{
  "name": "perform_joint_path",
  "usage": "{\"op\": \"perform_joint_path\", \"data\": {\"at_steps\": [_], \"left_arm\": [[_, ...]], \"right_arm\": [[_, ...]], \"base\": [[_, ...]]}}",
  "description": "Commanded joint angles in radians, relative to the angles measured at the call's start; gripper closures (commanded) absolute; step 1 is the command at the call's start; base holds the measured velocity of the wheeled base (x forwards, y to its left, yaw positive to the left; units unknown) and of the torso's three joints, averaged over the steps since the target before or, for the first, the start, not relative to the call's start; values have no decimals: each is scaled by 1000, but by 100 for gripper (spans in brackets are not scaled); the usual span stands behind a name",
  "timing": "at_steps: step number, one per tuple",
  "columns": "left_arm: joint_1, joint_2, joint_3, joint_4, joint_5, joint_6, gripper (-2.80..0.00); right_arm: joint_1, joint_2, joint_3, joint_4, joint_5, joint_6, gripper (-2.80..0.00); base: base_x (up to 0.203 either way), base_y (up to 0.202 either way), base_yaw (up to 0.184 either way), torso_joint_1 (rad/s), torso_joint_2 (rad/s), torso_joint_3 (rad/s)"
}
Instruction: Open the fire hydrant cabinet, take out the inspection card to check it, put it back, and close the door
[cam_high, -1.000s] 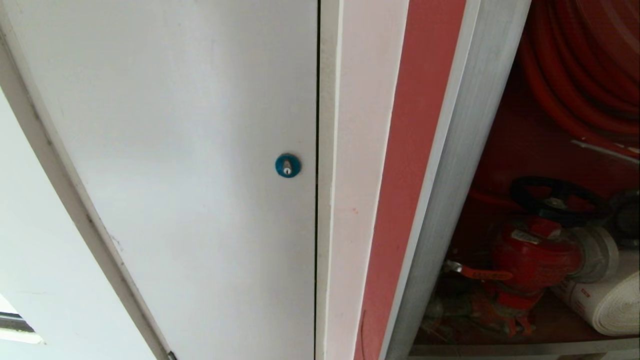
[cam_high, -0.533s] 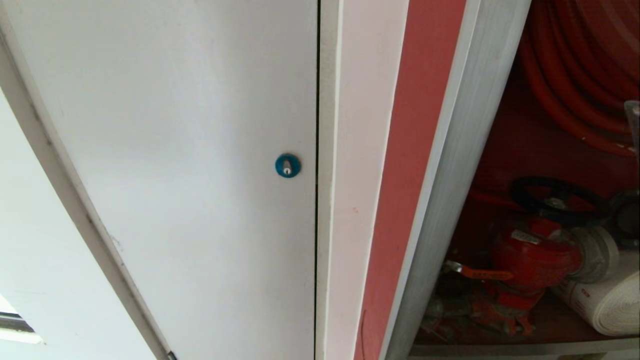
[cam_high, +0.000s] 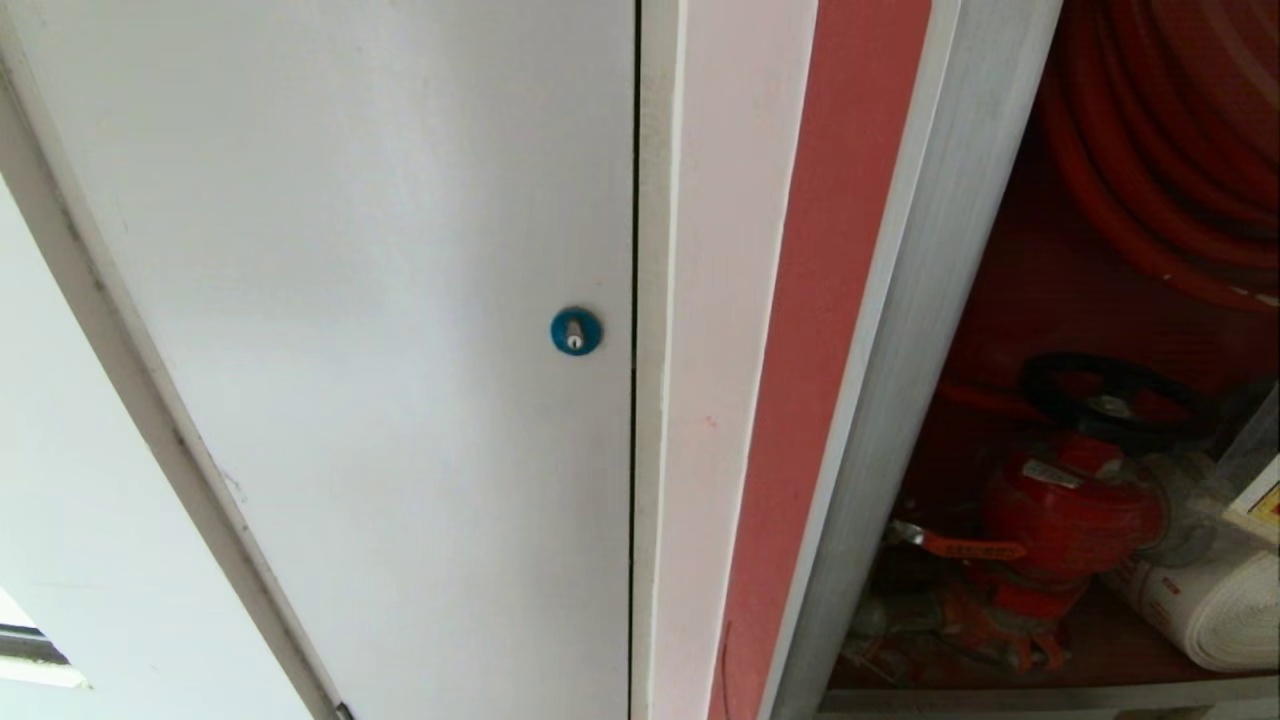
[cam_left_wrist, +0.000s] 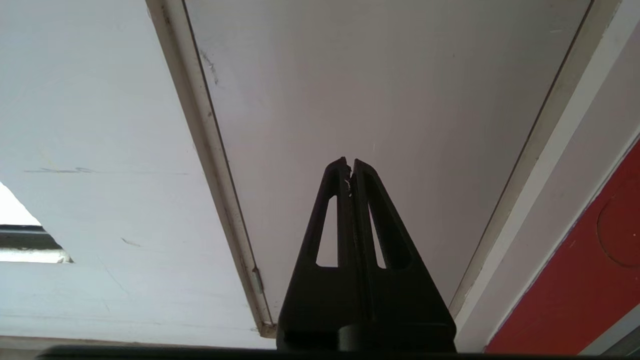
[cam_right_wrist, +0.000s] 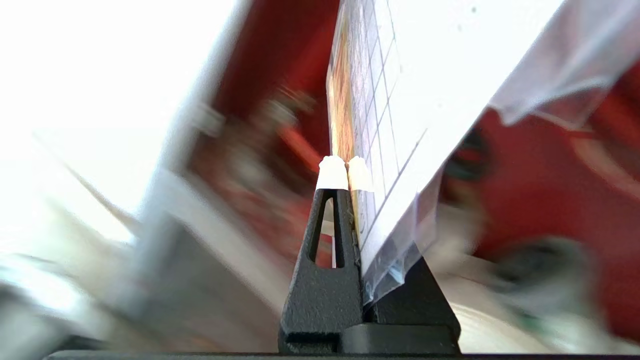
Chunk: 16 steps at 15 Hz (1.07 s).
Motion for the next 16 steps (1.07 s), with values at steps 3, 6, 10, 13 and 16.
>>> {"op": "perform_joint_path", "data": {"at_steps": [3,6,10,13,16], "left_arm": [[0,0,3,0,0,1,0],[0,0,3,0,0,1,0],[0,0,3,0,0,1,0],[0,0,3,0,0,1,0],[0,0,3,0,0,1,0]], "right_arm": [[9,77,-112,136,289,278,0],[9,142,-122,150,422,298,0],[9,258,-171,138,665,329,0],[40,375,-201,121,749,335,0],[123,445,-209,51,757,336,0]], "base": [[0,0,0,0,0,0],[0,0,0,0,0,0],[0,0,0,0,0,0],[0,0,0,0,0,0],[0,0,0,0,0,0]]}}
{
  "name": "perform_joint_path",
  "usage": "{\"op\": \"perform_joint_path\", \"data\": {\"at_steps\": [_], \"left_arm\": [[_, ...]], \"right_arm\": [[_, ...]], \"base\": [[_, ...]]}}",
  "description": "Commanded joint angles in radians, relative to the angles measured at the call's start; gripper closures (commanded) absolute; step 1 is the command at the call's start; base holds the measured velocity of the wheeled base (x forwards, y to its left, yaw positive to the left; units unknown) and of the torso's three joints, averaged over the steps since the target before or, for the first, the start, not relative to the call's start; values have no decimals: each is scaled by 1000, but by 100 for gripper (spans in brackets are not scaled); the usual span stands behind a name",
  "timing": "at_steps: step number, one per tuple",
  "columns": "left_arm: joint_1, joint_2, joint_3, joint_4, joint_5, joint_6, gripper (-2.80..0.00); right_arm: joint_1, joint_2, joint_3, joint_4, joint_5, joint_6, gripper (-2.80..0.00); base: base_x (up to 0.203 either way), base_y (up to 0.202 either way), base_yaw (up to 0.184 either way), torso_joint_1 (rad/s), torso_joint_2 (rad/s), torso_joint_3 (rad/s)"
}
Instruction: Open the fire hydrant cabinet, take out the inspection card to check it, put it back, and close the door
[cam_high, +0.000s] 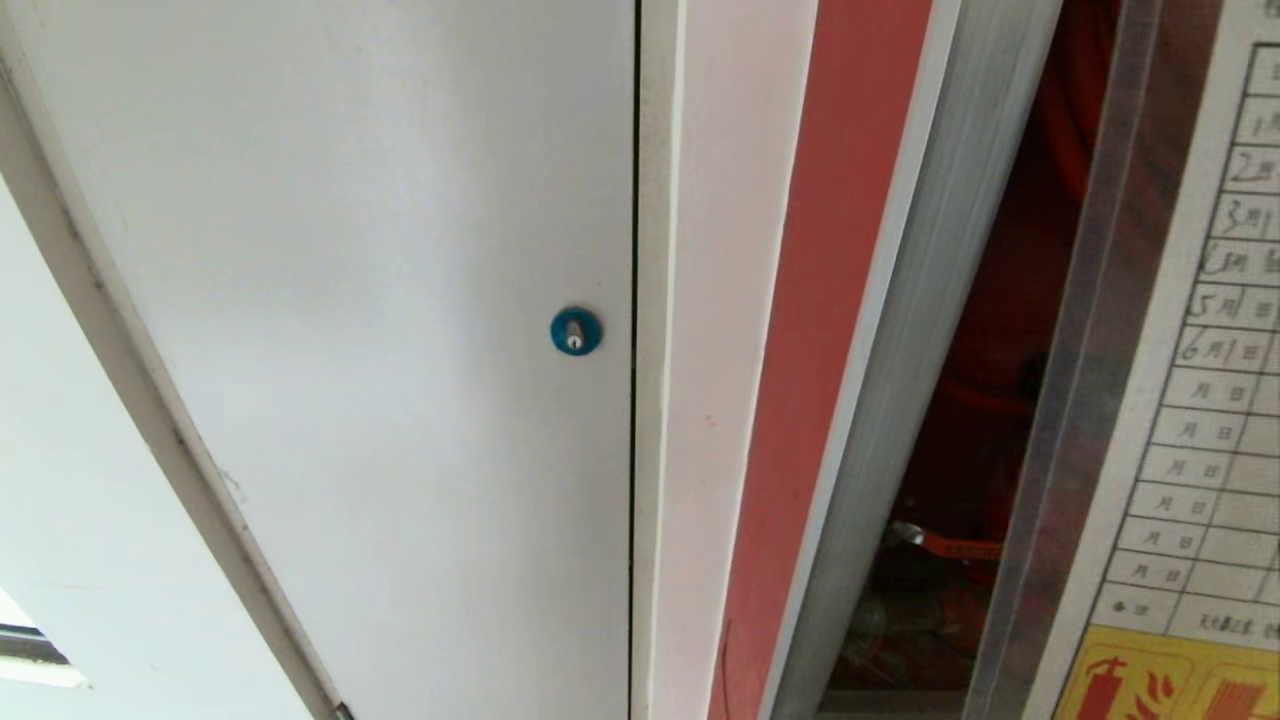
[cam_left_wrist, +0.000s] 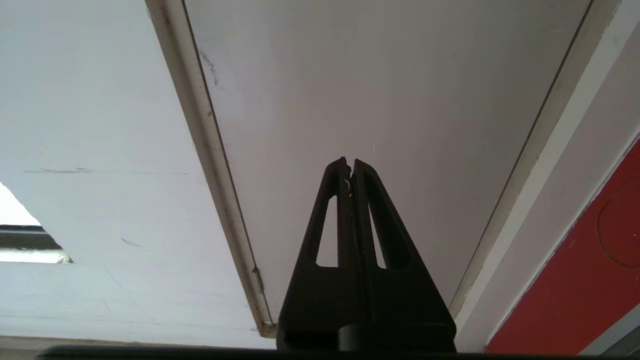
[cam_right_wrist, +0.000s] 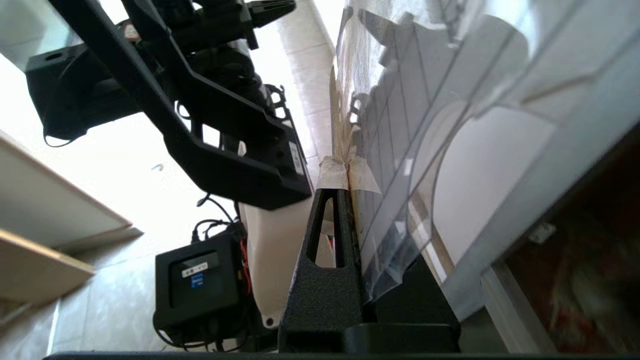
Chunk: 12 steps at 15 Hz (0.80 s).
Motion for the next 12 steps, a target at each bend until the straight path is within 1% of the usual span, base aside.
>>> {"op": "perform_joint_path", "data": {"at_steps": [1,2,4,5,8,10,12], "left_arm": [[0,0,3,0,0,0,0],[0,0,3,0,0,0,0],[0,0,3,0,0,0,0],[0,0,3,0,0,0,0],[0,0,3,0,0,0,0],[0,0,3,0,0,0,0],[0,0,3,0,0,0,0]], "right_arm": [[19,82,-3,-29,5,-1,0],[25,111,-3,-55,5,-1,0],[84,153,-3,-80,4,1,0],[98,181,-1,-105,2,2,0],[120,253,1,-206,-1,21,0],[158,272,1,-230,-1,28,0],[170,289,1,-246,-1,28,0]], "base": [[0,0,0,0,0,0],[0,0,0,0,0,0],[0,0,0,0,0,0],[0,0,0,0,0,0],[0,0,0,0,0,0],[0,0,0,0,0,0],[0,0,0,0,0,0]]}}
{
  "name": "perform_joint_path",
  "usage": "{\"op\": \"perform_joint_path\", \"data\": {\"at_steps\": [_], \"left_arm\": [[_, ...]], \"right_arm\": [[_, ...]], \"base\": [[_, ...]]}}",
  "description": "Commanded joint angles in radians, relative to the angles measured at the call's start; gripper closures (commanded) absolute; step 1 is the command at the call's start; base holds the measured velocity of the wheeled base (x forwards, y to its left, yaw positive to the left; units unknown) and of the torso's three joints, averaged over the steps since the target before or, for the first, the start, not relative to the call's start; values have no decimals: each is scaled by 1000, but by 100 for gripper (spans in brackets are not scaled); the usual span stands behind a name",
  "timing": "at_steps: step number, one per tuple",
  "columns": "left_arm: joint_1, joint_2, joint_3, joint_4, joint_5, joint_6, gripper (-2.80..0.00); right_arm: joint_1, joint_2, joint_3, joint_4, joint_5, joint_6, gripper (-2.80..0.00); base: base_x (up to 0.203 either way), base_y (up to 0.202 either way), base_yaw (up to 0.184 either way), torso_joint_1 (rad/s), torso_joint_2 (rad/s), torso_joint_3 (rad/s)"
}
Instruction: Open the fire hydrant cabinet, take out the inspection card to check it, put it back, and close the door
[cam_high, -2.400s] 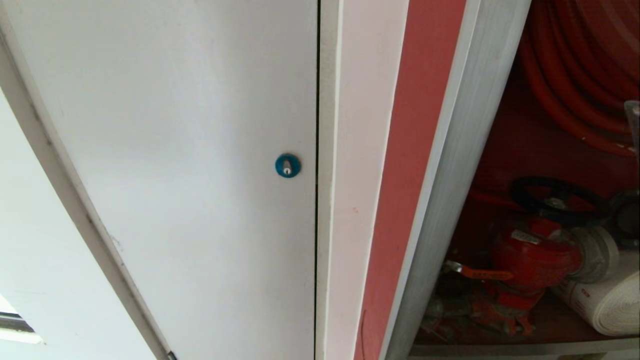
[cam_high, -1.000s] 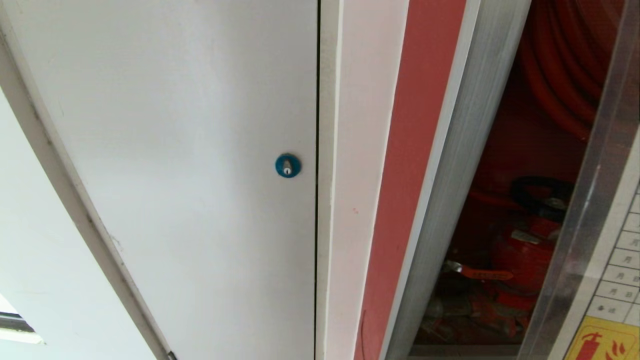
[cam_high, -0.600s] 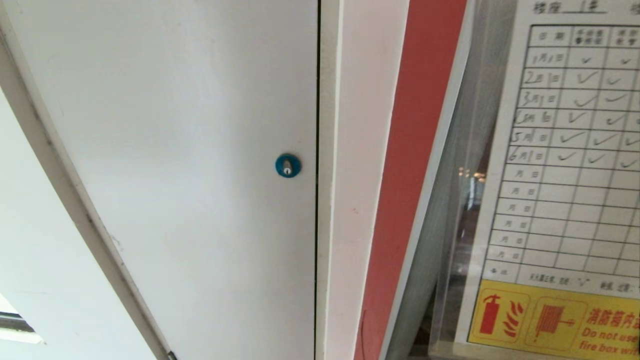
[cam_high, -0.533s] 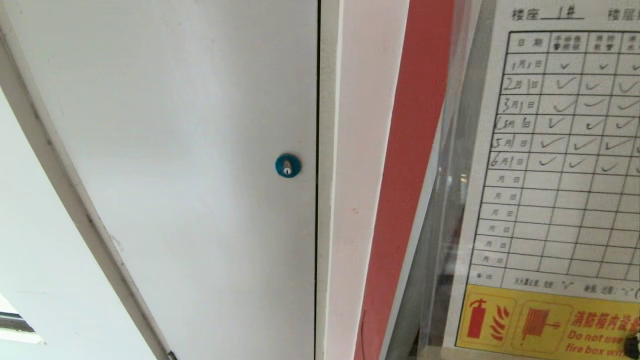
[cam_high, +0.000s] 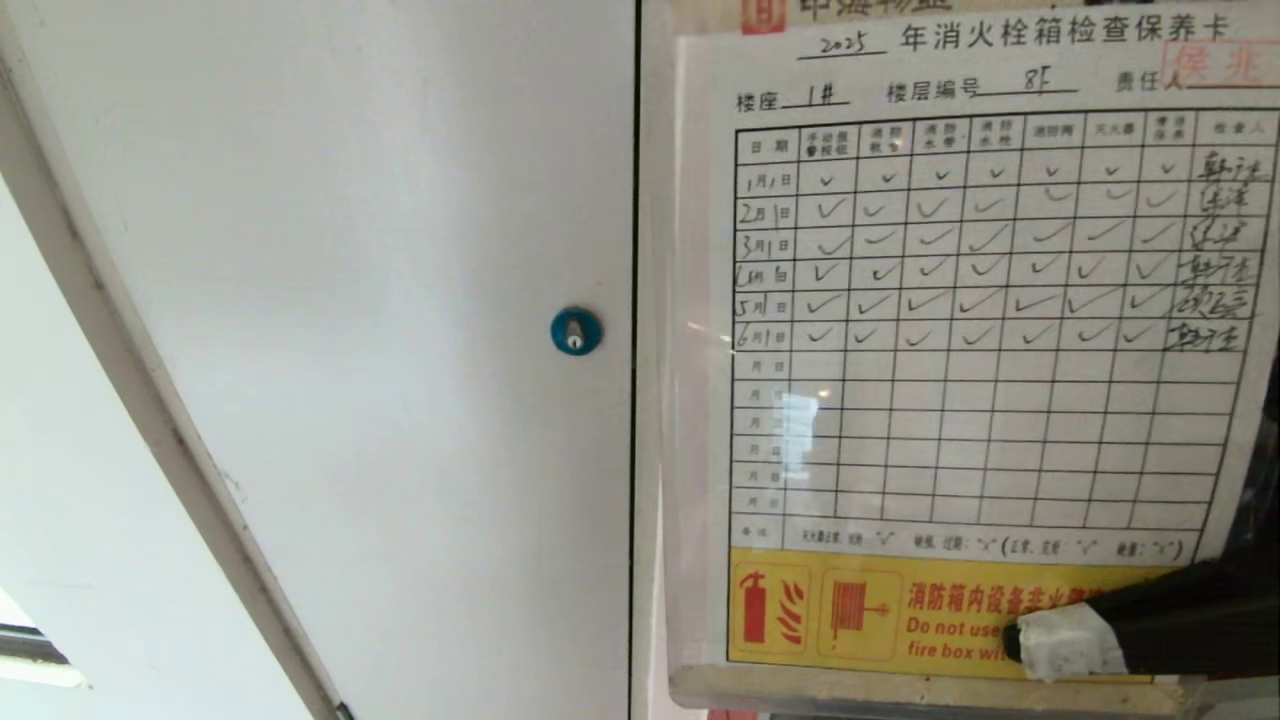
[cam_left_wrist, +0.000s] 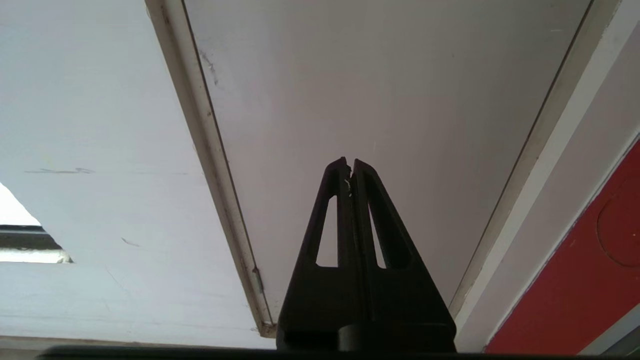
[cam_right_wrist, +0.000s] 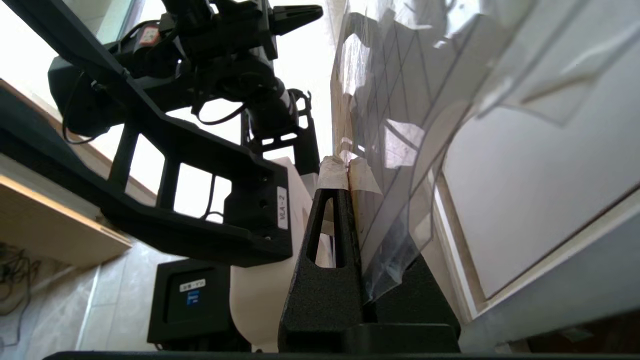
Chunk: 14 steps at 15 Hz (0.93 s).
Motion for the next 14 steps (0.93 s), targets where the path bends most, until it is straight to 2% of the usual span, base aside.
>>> {"op": "perform_joint_path", "data": {"at_steps": [1,10,14], "left_arm": [[0,0,3,0,0,0,0],[0,0,3,0,0,0,0],[0,0,3,0,0,0,0]], "right_arm": [[7,33,2,-9,5,-2,0],[65,33,5,-13,5,-6,0],[67,28,6,-13,5,-5,0]], "base": [[0,0,0,0,0,0],[0,0,0,0,0,0],[0,0,0,0,0,0]]}}
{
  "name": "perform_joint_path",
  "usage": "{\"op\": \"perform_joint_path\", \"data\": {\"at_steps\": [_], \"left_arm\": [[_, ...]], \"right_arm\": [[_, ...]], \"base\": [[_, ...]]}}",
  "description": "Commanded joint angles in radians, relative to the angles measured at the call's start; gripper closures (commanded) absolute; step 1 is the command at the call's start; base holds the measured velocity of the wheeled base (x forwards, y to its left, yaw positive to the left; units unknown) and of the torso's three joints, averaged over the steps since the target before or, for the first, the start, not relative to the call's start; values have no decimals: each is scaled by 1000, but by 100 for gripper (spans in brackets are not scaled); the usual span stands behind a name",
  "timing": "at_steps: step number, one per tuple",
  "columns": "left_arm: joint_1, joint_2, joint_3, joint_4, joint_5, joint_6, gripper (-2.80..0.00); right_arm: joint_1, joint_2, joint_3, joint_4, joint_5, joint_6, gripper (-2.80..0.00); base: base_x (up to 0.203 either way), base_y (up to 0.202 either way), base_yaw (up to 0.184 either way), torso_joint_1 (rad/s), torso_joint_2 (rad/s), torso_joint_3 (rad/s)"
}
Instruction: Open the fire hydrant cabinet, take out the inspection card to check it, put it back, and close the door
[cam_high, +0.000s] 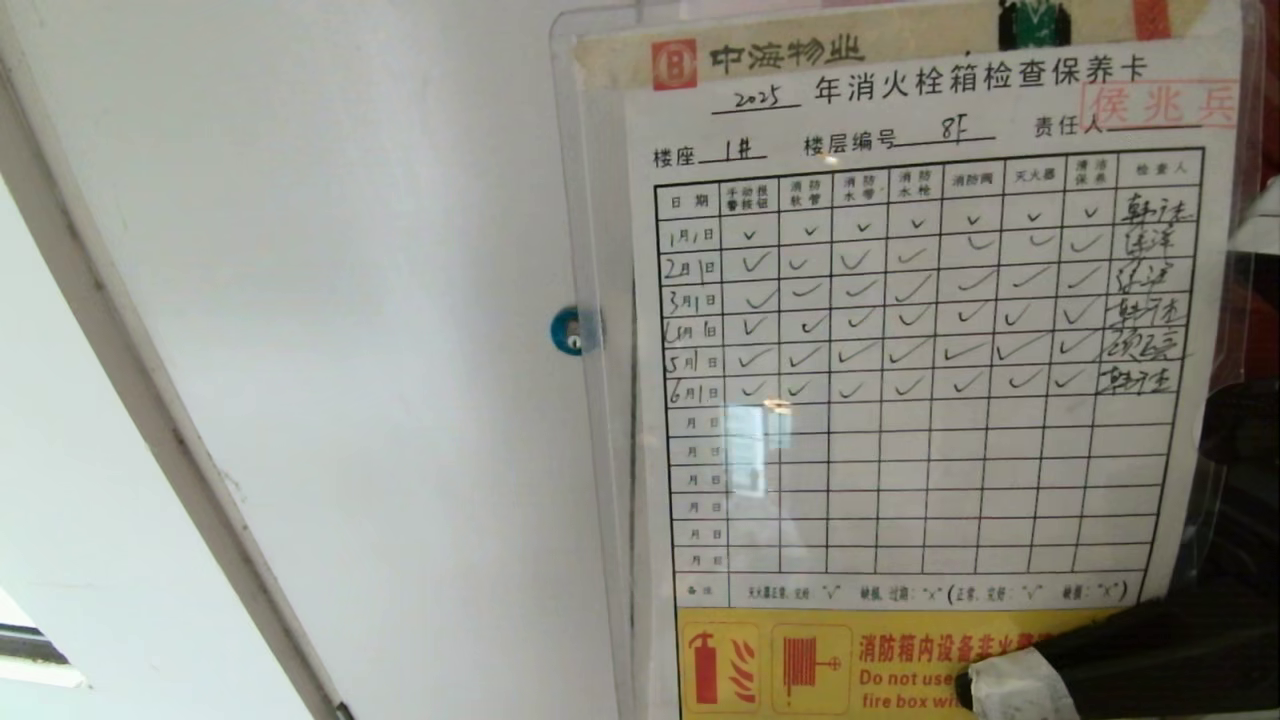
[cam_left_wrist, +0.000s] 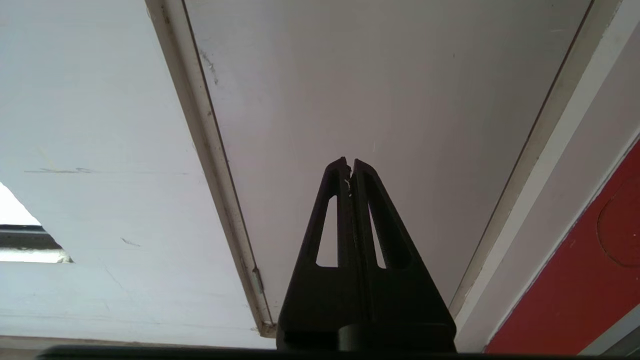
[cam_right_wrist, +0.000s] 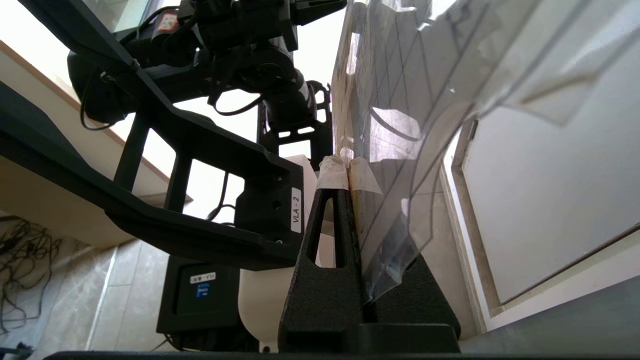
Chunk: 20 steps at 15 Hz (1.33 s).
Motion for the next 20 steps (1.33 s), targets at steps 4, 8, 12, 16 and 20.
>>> {"op": "perform_joint_path", "data": {"at_steps": [4,8,12,16,20], "left_arm": [[0,0,3,0,0,0,0],[0,0,3,0,0,0,0],[0,0,3,0,0,0,0],[0,0,3,0,0,0,0],[0,0,3,0,0,0,0]], "right_arm": [[12,-5,0,2,5,-1,0],[52,-37,5,5,5,17,0],[74,-48,25,4,5,24,0],[85,-62,46,4,5,24,0],[88,-72,59,5,5,24,0]], "base": [[0,0,0,0,0,0],[0,0,0,0,0,0],[0,0,0,0,0,0],[0,0,0,0,0,0],[0,0,0,0,0,0]]}}
